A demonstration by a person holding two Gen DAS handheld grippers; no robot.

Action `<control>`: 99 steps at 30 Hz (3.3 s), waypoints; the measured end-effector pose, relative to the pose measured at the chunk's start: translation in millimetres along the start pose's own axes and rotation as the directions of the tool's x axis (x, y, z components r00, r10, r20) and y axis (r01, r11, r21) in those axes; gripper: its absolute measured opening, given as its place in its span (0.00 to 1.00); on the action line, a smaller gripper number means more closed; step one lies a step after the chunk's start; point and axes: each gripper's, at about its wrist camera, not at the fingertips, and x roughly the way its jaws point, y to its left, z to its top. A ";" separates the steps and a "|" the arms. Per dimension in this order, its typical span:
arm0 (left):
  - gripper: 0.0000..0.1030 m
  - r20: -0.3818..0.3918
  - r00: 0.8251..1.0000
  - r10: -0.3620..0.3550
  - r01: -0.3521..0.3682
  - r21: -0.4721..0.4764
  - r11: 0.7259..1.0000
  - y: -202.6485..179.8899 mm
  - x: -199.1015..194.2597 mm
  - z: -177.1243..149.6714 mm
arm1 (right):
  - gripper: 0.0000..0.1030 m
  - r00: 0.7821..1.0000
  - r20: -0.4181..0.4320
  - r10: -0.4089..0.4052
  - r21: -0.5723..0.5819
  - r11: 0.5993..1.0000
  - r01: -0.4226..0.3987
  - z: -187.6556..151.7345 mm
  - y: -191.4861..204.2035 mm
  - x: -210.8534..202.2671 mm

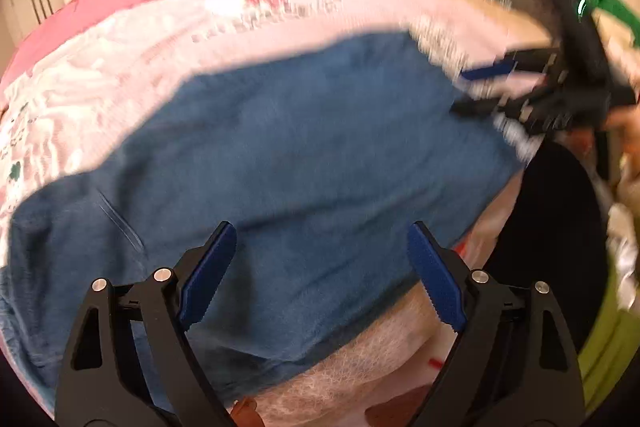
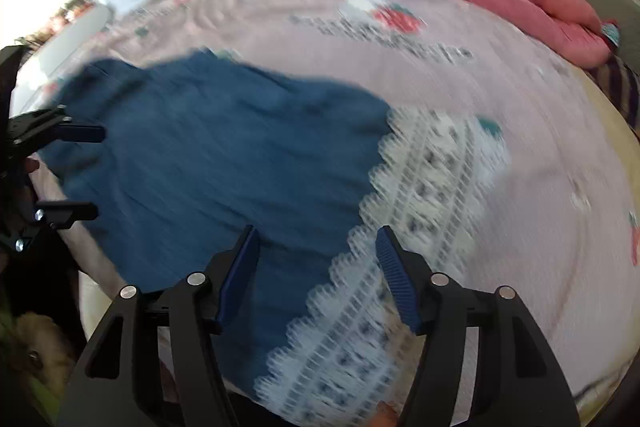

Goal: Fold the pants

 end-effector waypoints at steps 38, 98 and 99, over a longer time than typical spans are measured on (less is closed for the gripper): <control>0.68 0.067 0.974 -0.215 0.185 0.308 0.933 -165.3 38.8 61.2 | 0.51 0.974 -0.038 0.222 0.194 0.958 -0.211 62.8 -100.4 44.3; 0.05 0.231 0.911 -0.342 0.393 -0.229 0.891 29.0 -21.3 -31.7 | 0.28 0.974 -0.212 0.078 -0.090 0.991 -0.099 179.2 129.8 89.2; 0.05 0.230 0.910 -0.345 0.398 -0.248 0.884 32.2 -20.5 -35.6 | 0.29 0.973 -0.220 0.067 -0.095 0.991 -0.090 178.7 134.3 93.1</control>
